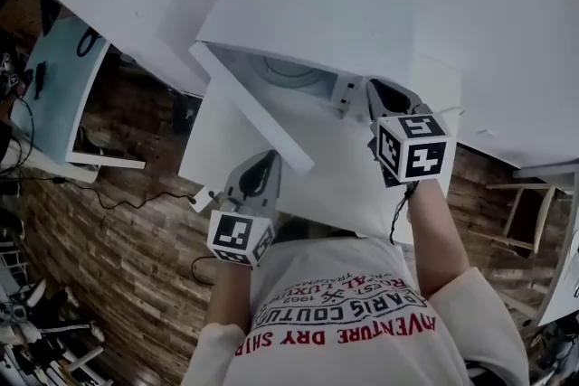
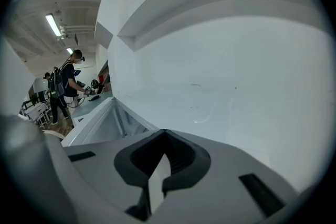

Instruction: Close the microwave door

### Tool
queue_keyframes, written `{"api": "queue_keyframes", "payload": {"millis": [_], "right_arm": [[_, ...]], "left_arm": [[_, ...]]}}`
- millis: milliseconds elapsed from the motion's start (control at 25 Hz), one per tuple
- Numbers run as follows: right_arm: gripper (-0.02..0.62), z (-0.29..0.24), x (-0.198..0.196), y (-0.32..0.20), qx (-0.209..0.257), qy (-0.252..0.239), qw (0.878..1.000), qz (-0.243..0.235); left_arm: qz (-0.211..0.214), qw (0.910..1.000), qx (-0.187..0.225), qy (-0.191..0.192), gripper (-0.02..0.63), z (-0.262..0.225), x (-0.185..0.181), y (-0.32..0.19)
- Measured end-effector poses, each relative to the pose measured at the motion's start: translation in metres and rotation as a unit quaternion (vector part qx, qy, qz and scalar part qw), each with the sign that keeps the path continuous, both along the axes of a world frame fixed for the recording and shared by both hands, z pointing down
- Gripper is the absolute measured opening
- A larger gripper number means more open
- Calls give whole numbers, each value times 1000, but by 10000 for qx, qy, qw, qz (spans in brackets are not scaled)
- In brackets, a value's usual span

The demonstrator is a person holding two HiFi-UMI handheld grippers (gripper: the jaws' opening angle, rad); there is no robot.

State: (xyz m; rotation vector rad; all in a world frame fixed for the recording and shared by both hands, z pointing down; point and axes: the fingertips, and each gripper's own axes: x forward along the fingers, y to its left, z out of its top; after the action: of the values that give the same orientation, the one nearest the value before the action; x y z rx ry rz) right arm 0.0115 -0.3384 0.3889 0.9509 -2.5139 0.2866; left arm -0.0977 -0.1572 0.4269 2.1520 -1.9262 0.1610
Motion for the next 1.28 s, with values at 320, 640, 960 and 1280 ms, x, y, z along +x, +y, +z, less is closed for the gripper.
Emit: {"api": "queue_keyframes", "payload": {"millis": [320, 640, 960, 1280], "right_arm": [[12, 0, 4, 1, -85, -177, 9997, 165], [12, -1, 6, 2, -95, -227, 9989, 390], [12, -2, 9, 2, -167, -481, 9974, 515], [12, 0, 9, 1, -26, -204, 9973, 705]], "left_arm": [[1014, 9943, -155, -297, 6, 2, 10, -40], [1626, 9859, -126, -361, 6, 6, 12, -76], [1579, 9866, -293, -298, 6, 18, 10, -103], [1634, 9849, -371, -438, 6, 24, 8, -129]]}}
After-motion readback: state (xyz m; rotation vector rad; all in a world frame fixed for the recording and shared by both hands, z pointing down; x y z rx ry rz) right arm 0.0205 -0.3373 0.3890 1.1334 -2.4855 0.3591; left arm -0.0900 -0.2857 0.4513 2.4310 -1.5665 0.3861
